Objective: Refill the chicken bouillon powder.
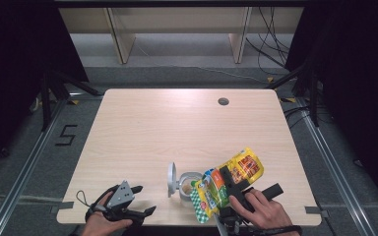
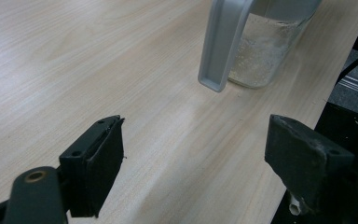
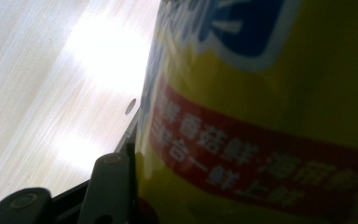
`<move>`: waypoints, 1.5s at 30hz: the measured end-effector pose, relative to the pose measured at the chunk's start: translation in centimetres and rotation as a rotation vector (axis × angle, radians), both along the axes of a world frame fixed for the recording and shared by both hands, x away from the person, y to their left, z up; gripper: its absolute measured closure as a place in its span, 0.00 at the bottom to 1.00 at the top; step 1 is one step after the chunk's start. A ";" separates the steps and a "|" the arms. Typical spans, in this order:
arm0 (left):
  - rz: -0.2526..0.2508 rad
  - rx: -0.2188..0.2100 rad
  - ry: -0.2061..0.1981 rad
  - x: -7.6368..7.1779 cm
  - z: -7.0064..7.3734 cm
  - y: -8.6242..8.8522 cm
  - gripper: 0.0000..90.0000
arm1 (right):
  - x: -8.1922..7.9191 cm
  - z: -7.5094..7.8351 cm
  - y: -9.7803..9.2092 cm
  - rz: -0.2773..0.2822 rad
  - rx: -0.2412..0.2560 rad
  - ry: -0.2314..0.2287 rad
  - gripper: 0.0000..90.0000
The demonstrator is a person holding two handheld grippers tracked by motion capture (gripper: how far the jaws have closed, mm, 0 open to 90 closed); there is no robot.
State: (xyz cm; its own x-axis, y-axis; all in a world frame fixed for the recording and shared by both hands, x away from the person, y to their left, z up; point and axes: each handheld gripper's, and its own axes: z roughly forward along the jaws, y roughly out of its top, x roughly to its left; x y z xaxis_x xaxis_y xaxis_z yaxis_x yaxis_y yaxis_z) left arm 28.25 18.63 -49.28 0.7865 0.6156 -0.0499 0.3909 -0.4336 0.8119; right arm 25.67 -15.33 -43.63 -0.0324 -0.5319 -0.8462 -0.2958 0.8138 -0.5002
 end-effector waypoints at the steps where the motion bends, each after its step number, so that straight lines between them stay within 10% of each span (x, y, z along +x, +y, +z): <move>1: 0.000 -0.004 0.000 0.0 0.0 0.0 0.21 | 0.0 0.0 0.0 -0.005 0.009 0.000 0.60; 45: 0.009 -0.018 -0.013 -0.1 0.0 -0.1 0.21 | -0.1 0.0 -0.3 0.013 -0.017 0.004 0.61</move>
State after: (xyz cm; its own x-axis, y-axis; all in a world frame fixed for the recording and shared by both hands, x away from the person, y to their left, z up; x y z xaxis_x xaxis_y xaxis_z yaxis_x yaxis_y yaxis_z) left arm 28.15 18.53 -49.32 0.7816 0.6216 -0.0510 0.3841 -0.4153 0.8246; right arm 25.60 -15.60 -43.68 -0.0288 -0.5465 -0.8369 -0.3086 0.8012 -0.5126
